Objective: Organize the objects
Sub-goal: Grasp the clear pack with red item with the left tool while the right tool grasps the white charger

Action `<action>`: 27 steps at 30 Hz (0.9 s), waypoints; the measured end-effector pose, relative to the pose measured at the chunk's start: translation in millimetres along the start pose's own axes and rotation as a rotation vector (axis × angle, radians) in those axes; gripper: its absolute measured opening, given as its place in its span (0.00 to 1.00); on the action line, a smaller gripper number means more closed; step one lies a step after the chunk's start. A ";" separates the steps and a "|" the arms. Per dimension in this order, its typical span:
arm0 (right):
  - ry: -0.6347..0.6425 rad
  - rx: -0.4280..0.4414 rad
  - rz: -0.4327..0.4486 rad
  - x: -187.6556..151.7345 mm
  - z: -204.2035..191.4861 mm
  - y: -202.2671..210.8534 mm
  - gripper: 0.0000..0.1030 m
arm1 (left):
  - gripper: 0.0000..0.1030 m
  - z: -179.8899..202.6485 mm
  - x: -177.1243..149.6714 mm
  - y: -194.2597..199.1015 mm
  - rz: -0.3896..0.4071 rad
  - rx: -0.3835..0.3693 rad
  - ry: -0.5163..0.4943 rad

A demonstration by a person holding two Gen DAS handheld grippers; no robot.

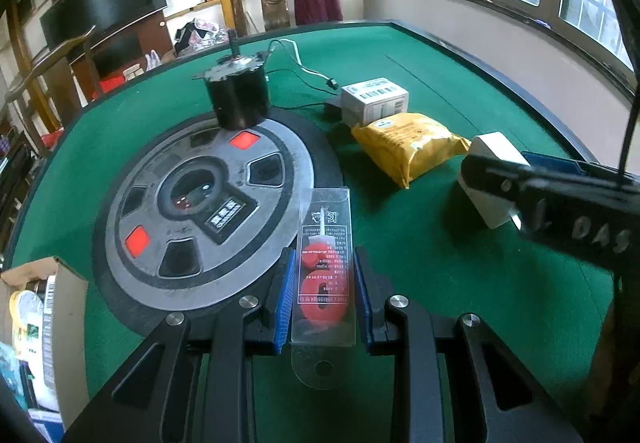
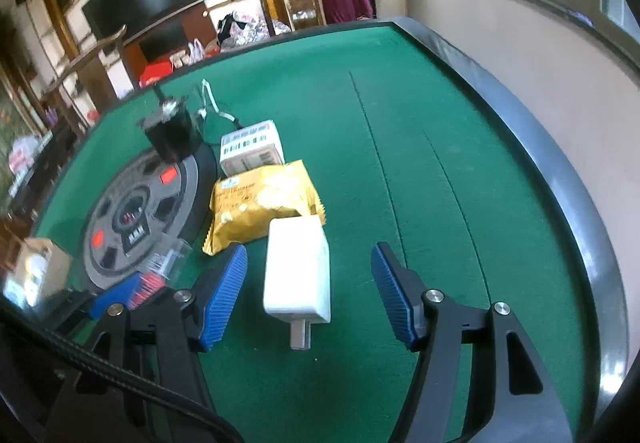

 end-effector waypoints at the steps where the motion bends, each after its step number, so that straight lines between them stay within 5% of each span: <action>1: 0.016 -0.013 -0.005 -0.9 -2.6 -2.2 0.61 | 0.22 -0.8 -0.7 0.9 0.001 0.005 -0.001; 7: 0.057 -0.035 -0.017 -4.6 -7.6 -9.8 0.60 | 0.22 -3.0 -4.1 13.4 0.032 0.047 -0.021; 9: 0.050 -0.029 -0.019 -5.0 -5.2 -10.0 0.53 | 0.22 -4.1 -5.5 20.2 0.047 0.059 -0.031; 11: 0.019 -0.017 -0.030 -5.3 0.6 -10.8 0.35 | 0.22 -5.5 -6.6 26.6 0.062 0.072 -0.040; 14: -0.051 0.030 -0.035 -4.8 12.8 -8.6 0.25 | 0.22 -8.8 -8.9 34.2 0.072 0.081 -0.044; 27: -0.220 0.187 -0.013 -5.4 36.5 3.5 0.21 | 0.22 -24.0 -21.8 59.1 0.074 0.095 -0.021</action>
Point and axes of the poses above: each gripper's, at about its wrist camera, not at the fingertips, and y roughly against the way its jaws point, z to its right, x to its top, the point moved 1 cm from there along -y, roughly the way its jaws point, and after that the axes turned 13 degrees about x, right-handed, at the moved point
